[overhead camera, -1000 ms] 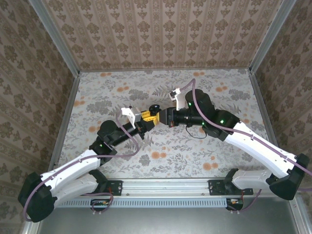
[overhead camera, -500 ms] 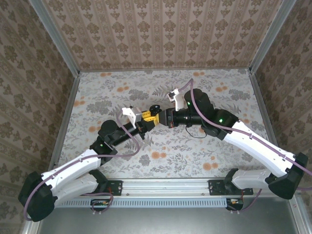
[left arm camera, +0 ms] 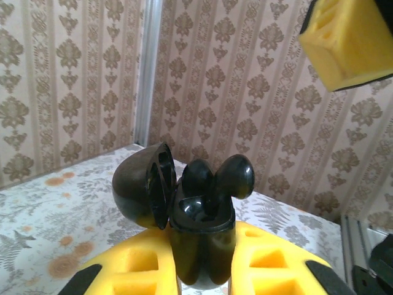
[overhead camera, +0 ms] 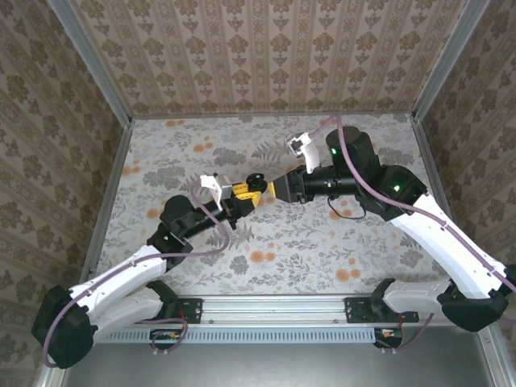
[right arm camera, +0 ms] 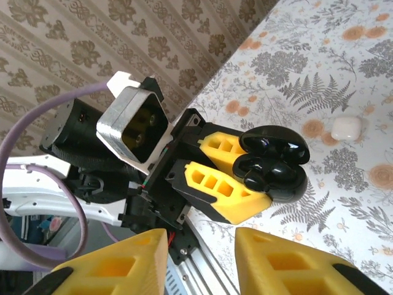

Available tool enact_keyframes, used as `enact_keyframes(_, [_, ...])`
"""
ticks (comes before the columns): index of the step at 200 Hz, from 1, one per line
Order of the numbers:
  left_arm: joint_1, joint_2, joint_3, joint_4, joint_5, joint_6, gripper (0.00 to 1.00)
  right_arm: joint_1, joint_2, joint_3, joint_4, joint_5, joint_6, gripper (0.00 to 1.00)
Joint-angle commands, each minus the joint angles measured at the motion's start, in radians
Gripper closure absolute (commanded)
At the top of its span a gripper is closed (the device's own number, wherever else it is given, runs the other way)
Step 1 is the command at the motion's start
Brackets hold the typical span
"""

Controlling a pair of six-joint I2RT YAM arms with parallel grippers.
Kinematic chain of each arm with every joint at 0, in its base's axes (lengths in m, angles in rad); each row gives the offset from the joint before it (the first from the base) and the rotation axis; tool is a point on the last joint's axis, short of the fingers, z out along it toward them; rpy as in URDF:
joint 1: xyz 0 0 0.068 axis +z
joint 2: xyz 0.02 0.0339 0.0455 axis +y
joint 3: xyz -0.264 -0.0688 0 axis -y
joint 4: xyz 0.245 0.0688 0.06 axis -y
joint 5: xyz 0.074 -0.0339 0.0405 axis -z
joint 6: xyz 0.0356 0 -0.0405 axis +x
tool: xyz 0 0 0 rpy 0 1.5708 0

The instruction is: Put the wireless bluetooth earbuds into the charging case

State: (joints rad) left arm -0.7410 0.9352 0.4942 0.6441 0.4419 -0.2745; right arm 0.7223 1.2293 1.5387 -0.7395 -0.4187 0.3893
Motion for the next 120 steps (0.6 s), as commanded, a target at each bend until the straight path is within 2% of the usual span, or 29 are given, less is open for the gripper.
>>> enact_keyframes(1, [0.018, 0.027, 0.043, 0.038, 0.124, -0.053, 1.0, -0.01, 0.041, 0.05, -0.117, -0.022, -0.153, 0.61])
enact_keyframes(50, [0.04, 0.055, 0.079, 0.025, 0.193, -0.088, 1.0, -0.026, 0.124, 0.192, -0.232, -0.075, -0.304, 0.59])
enact_keyframes(87, [0.07, 0.057, 0.092, 0.037, 0.236, -0.11, 1.0, -0.026, 0.156, 0.195, -0.22, -0.128, -0.339, 0.63])
enact_keyframes(120, [0.073, 0.06, 0.093, 0.051, 0.262, -0.127, 1.0, -0.028, 0.208, 0.21, -0.244, -0.115, -0.377, 0.63])
